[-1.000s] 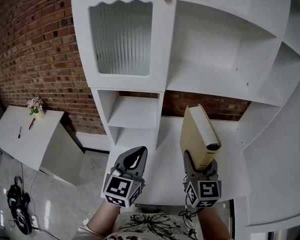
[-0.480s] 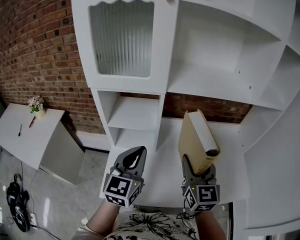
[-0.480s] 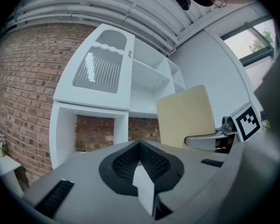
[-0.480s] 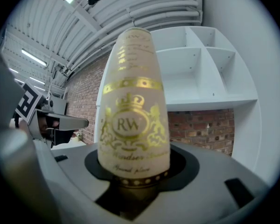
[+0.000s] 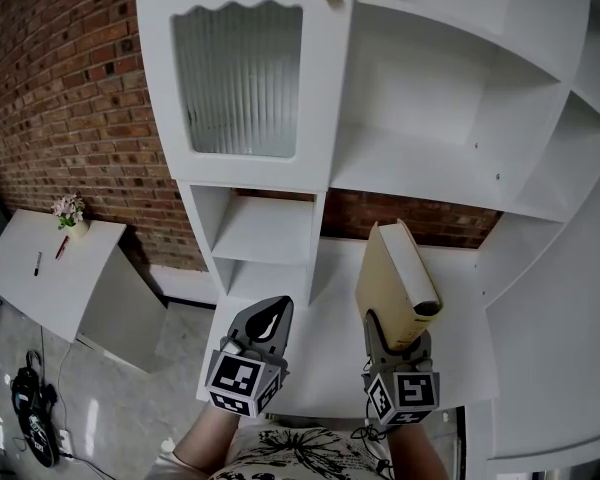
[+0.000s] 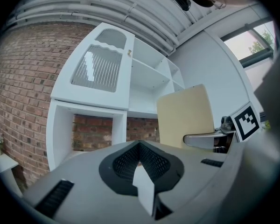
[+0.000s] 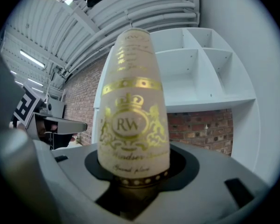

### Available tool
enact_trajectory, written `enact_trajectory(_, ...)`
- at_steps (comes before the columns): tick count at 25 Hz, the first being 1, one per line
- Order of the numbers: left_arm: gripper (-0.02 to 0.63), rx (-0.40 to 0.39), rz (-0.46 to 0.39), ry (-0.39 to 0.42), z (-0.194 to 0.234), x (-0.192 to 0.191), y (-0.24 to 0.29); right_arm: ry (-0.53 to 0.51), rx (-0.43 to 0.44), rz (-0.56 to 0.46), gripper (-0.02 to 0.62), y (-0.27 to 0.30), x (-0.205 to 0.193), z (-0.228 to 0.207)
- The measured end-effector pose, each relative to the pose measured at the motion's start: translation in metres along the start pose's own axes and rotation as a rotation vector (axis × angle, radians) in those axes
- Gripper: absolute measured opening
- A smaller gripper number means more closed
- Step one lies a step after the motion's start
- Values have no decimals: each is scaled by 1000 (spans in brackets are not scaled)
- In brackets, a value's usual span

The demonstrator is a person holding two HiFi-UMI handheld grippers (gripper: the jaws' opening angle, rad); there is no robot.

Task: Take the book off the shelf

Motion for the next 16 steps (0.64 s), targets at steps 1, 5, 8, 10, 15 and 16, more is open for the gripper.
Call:
enact_trajectory(1,12,-3,1,-3,0,0,0,1,-1,-5,221,0,2,-1)
enact_trajectory(5,12,-1,9,-2,1,-2,1,1,-2,-22,221,3,9,-1)
enact_trajectory(8,12,3,13,-7,3,-5,2,-1,-4,-23,221,5,10,-2)
enact_trajectory(10,12,7,14,-5,5,-6,4,4,-4,-20,221,7,9,-3)
enact_trajectory(15,12,11,11,16,6,-8,7,9,-2,-6,221,11,3,-5)
enact_trajectory(16,12,11,10,19,6,-8,8,9,-1,-4,221,11,2,-5)
Point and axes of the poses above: the fingertips, and each gripper's own axes: y forward along the fingers, z to its left, x out of its top, the point moved 3 cm from there along -y, backward along the fingers, and after that the axes turned 4 degrees about z, right-handed, at the moved point
